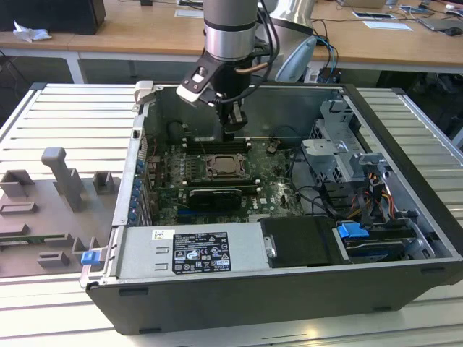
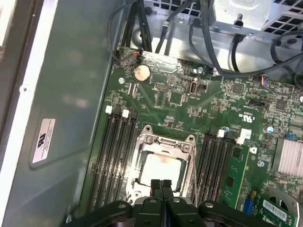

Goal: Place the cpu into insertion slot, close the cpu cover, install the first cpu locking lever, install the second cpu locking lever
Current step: 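Install the first cpu locking lever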

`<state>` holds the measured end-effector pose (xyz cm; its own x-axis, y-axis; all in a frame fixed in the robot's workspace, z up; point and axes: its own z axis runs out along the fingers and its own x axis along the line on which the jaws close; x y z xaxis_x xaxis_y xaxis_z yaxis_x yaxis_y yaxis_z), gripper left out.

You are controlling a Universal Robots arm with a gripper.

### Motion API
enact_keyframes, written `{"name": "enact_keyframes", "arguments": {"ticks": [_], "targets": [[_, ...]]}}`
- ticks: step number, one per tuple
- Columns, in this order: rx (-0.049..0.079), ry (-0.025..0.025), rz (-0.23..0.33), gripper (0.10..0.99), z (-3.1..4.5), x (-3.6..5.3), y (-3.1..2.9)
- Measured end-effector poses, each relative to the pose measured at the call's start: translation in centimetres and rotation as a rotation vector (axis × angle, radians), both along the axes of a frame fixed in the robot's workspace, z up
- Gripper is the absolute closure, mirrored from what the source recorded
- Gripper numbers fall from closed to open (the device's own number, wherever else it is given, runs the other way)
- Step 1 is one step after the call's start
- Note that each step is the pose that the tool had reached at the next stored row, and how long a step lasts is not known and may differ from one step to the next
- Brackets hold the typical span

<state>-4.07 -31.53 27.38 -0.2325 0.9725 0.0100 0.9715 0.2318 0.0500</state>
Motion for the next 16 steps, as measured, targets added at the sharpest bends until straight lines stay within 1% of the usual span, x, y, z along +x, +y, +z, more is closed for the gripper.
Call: {"name": "enact_keyframes", "arguments": {"ticks": [8, 12, 14, 16], "targets": [[0.000, 0.0000, 0.098, 0.980, 0.00, 0.00, 0.00], [0.000, 0.0000, 0.171, 0.980, 0.00, 0.00, 0.00], [0.000, 0.0000, 0.227, 0.980, 0.00, 0.00, 0.00], [0.000, 0.0003, 0.258, 0.980, -0.01, 0.00, 0.00]]}}
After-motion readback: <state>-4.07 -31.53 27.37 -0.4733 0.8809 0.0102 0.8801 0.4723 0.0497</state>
